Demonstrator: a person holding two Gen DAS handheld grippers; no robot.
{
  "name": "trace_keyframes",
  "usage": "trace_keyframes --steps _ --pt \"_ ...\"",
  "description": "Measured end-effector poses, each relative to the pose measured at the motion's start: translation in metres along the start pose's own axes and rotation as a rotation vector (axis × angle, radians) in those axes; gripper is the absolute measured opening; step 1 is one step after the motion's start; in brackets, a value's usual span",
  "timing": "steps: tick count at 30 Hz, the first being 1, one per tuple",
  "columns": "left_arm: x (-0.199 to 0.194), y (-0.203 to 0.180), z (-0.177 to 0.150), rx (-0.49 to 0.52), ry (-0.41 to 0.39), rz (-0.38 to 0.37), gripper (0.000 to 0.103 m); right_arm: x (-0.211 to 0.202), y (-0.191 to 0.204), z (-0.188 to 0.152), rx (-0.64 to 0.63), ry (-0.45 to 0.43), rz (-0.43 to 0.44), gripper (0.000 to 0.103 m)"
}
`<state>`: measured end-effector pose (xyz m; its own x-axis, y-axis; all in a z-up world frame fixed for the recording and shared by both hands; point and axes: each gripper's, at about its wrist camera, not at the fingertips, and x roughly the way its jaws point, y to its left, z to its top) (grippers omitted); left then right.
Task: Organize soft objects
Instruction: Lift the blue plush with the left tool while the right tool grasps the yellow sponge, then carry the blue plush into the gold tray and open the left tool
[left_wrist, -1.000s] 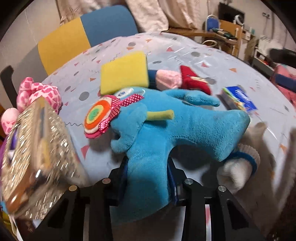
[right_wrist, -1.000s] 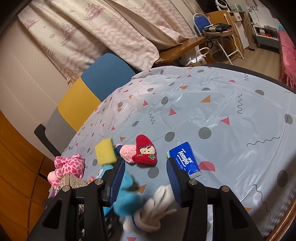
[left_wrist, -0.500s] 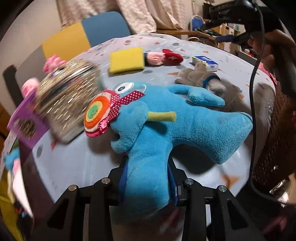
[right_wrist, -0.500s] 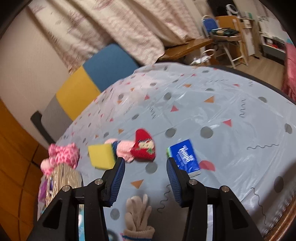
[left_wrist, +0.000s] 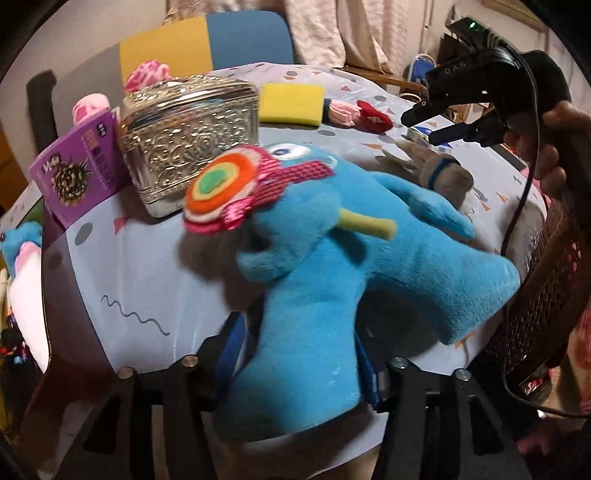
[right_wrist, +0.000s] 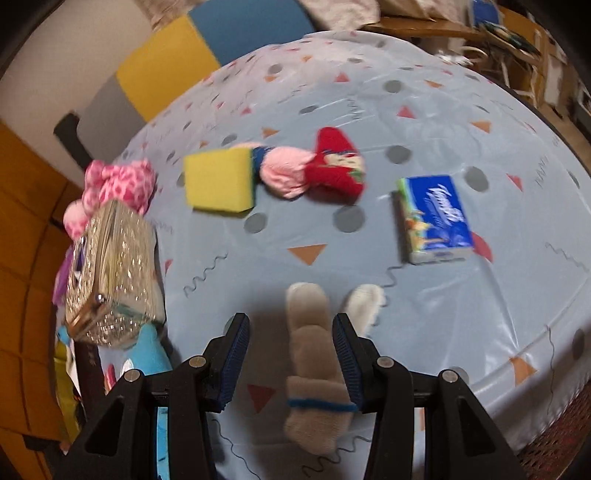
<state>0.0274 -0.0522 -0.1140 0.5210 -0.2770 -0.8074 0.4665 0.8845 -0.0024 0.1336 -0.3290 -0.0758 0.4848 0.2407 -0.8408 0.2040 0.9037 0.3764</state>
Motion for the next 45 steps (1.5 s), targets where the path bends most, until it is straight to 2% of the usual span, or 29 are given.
trace_keyframes --steps 3,5,6,8,9,10,12,15,18,21,25,28,34,37,40,41,45 --pt "0.004 0.003 0.005 -0.022 0.003 -0.019 0.076 0.003 0.024 0.012 -0.121 -0.015 -0.017 0.047" --pt "0.007 0.003 0.006 -0.022 0.001 -0.03 0.078 0.007 0.042 0.023 -0.242 -0.034 -0.042 0.047" --pt "0.008 0.002 0.006 -0.011 -0.001 -0.027 0.077 0.011 0.056 0.029 -0.348 -0.049 -0.076 0.048" --pt "0.009 0.0 0.004 0.024 -0.009 -0.023 0.075 0.019 0.073 0.037 -0.477 -0.054 -0.122 0.06" --pt "0.01 -0.001 0.004 0.034 -0.016 -0.025 0.071 0.026 0.083 0.042 -0.547 -0.055 -0.15 0.07" --pt "0.01 0.0 0.003 0.038 -0.022 -0.031 0.069 0.032 0.092 0.046 -0.619 -0.059 -0.186 0.072" --pt "0.01 0.005 0.003 0.025 -0.03 -0.043 0.065 0.047 0.109 0.056 -0.754 -0.067 -0.249 0.072" --pt "0.009 0.01 0.002 0.012 -0.04 -0.057 0.065 0.071 0.13 0.066 -0.908 -0.057 -0.335 0.073" --pt "0.008 0.01 0.002 0.015 -0.043 -0.064 0.065 0.099 0.145 0.077 -1.012 -0.023 -0.385 0.075" --pt "0.009 0.011 0.001 0.003 -0.048 -0.081 0.064 0.122 0.15 0.086 -1.053 0.002 -0.428 0.076" --pt "0.009 0.012 0.001 -0.007 -0.048 -0.09 0.065 0.148 0.154 0.097 -1.064 0.047 -0.45 0.076" --pt "0.009 0.013 0.0 -0.01 -0.051 -0.088 0.065 0.161 0.154 0.099 -1.065 0.051 -0.472 0.07" --pt "0.012 0.011 0.002 -0.008 -0.053 -0.079 0.066 0.115 0.147 0.105 -0.87 -0.032 -0.295 0.066" --pt "0.012 0.011 0.001 -0.007 -0.057 -0.073 0.066 0.089 0.131 0.1 -0.702 0.031 -0.16 0.066" --pt "0.014 0.008 0.002 -0.009 -0.058 -0.064 0.067 0.079 0.111 0.077 -0.528 0.14 -0.008 0.067" --pt "0.015 0.006 0.002 -0.003 -0.057 -0.056 0.067 0.08 0.106 0.065 -0.504 0.162 0.015 0.067" --pt "0.016 0.002 0.005 0.003 -0.044 -0.04 0.065 0.098 0.096 0.029 -0.484 0.215 -0.024 0.067"
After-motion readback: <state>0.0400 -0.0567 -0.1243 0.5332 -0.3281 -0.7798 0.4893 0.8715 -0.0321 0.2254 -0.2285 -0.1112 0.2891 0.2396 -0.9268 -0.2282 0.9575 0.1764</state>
